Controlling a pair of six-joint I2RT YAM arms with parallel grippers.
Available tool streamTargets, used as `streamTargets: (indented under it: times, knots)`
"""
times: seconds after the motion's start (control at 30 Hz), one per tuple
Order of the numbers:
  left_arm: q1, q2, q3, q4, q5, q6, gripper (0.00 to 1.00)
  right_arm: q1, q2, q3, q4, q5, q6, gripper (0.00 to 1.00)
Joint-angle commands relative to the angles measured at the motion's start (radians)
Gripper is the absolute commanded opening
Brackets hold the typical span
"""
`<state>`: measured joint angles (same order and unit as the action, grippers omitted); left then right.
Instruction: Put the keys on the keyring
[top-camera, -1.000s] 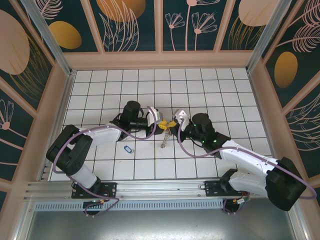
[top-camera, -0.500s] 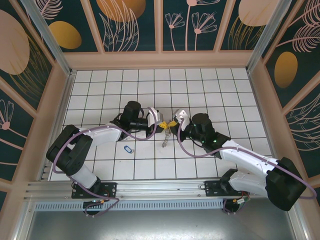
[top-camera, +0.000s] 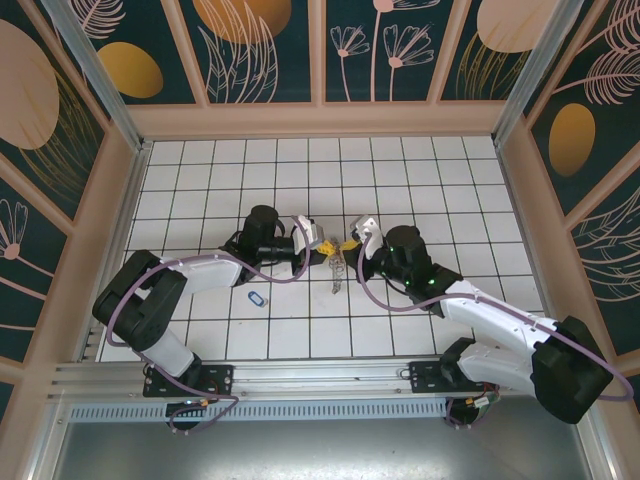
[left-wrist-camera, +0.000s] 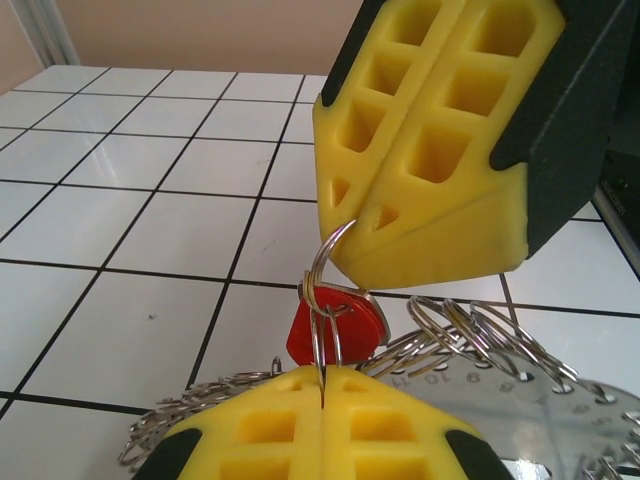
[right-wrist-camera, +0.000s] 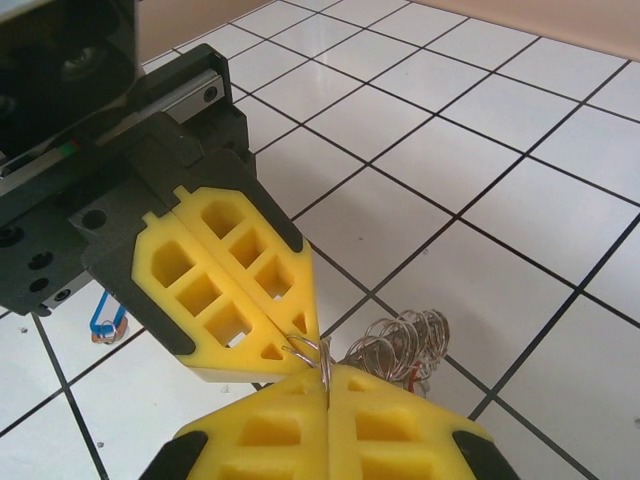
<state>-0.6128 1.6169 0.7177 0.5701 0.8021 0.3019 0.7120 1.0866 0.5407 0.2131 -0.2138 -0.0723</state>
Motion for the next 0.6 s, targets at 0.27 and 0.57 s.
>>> streamTargets:
  times: [0.27, 0.57]
  knots:
    - [-0.003, -0.018, 0.026, -0.05, 0.033, 0.038, 0.11, -0.006, 0.008, 0.051, 0.046, -0.082, -0.034, 0.0]
    - [-0.002, -0.018, 0.045, -0.091, 0.043, 0.06, 0.21, -0.005, 0.017, 0.054, 0.045, -0.09, -0.04, 0.0]
